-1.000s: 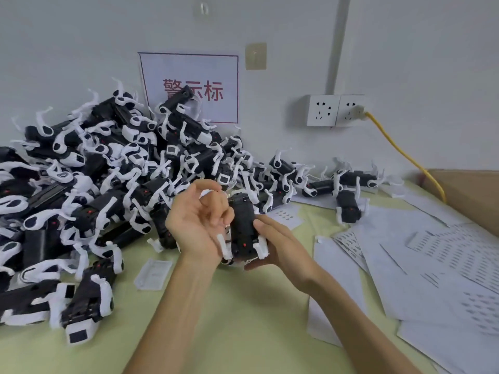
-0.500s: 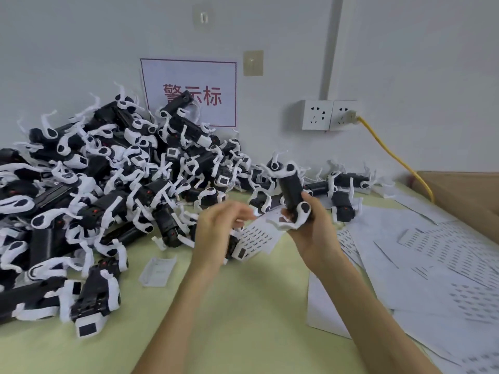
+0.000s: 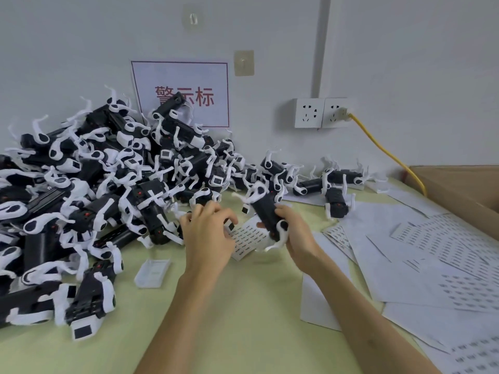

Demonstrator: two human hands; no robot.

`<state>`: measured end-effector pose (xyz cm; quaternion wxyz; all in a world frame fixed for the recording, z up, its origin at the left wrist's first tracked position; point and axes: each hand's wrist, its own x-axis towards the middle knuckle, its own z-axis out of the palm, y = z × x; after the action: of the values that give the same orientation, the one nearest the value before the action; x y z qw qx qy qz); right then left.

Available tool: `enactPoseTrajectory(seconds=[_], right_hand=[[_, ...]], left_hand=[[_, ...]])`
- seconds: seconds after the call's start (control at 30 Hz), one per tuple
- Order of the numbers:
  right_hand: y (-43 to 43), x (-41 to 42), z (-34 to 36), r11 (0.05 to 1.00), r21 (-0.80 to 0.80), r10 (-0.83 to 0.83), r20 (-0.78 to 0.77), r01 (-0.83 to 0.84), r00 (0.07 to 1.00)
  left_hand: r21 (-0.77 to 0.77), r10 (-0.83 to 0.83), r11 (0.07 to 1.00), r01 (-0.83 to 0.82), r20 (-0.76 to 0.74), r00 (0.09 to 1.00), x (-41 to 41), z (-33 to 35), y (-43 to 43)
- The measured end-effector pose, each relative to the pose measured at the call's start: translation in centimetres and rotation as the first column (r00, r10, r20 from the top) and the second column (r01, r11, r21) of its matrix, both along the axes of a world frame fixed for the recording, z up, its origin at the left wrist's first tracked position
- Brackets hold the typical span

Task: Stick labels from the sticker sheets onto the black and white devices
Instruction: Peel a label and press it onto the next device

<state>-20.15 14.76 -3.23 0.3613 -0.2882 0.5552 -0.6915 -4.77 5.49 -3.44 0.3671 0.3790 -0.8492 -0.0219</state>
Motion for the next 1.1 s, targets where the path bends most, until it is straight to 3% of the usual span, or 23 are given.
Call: enactPoseTrajectory(seconds=[0.1, 0.2, 0.43, 0.57, 0.67, 0.77, 0.8, 0.87, 0.93, 1.03, 1.1], right_hand=[[-0.5, 0.6, -0.4, 0.988, 0.137, 0.100, -0.176, -0.077, 0.979], [-0.7, 0.6, -0.4, 0.956, 0.290, 0.165, -0.400, -0.046, 0.901], [0.8, -1.1, 0.9, 0.913, 0.403, 0.209, -0.586, 0.058, 0.783], [2.1, -2.1, 1.3, 0.971, 0.183, -0.037, -0.517, 0.153, 0.855], [2.2, -1.8, 1.6, 0.978, -0.043, -0.203, -0.446, 0.206, 0.872], [2.0, -0.9, 1.5, 0.949, -0.226, -0.303, -0.464, 0.220, 0.832], [2.0, -0.5, 1.5, 0.941, -0.264, -0.320, -0.501, 0.210, 0.805], [1.8, 0.5, 1.2, 0.947, -0.280, -0.298, -0.581, 0.157, 0.757], [1.5, 1.5, 0.8, 0.959, -0.271, -0.243, -0.640, 0.082, 0.729], [1.0, 2.5, 0.3, 0.966, -0.254, -0.216, -0.714, 0.040, 0.666], [0.8, 2.9, 0.2, 0.969, -0.244, -0.211, -0.736, 0.039, 0.643]], left_hand=[[0.007, 0.009, 1.000, -0.009, -0.054, 0.998, -0.1, -0.4, 0.2], [0.019, 0.012, 1.000, -0.010, -0.084, 0.996, -0.3, -0.8, 0.2], [0.122, 0.064, 0.992, -0.044, -0.162, 0.985, -0.3, -0.6, 0.2], [0.167, 0.090, 0.984, -0.062, -0.160, 0.983, -0.2, -0.8, 0.4], [0.081, 0.050, 0.996, -0.033, -0.216, 0.975, -0.3, -0.6, 1.0], [-0.098, -0.177, 0.983, 0.153, -0.321, 0.930, -0.6, -0.5, 2.0], [-0.087, -0.277, 0.961, 0.264, -0.367, 0.888, -0.8, -0.5, 2.3], [0.043, -0.375, 0.895, 0.444, -0.469, 0.800, -1.0, -0.2, 2.8], [0.097, -0.389, 0.863, 0.497, -0.500, 0.774, -1.1, -0.1, 2.9], [0.205, -0.378, 0.825, 0.527, -0.494, 0.783, -0.9, -0.2, 2.5], [0.273, -0.309, 0.857, 0.437, -0.405, 0.860, -0.9, -0.4, 2.0]])
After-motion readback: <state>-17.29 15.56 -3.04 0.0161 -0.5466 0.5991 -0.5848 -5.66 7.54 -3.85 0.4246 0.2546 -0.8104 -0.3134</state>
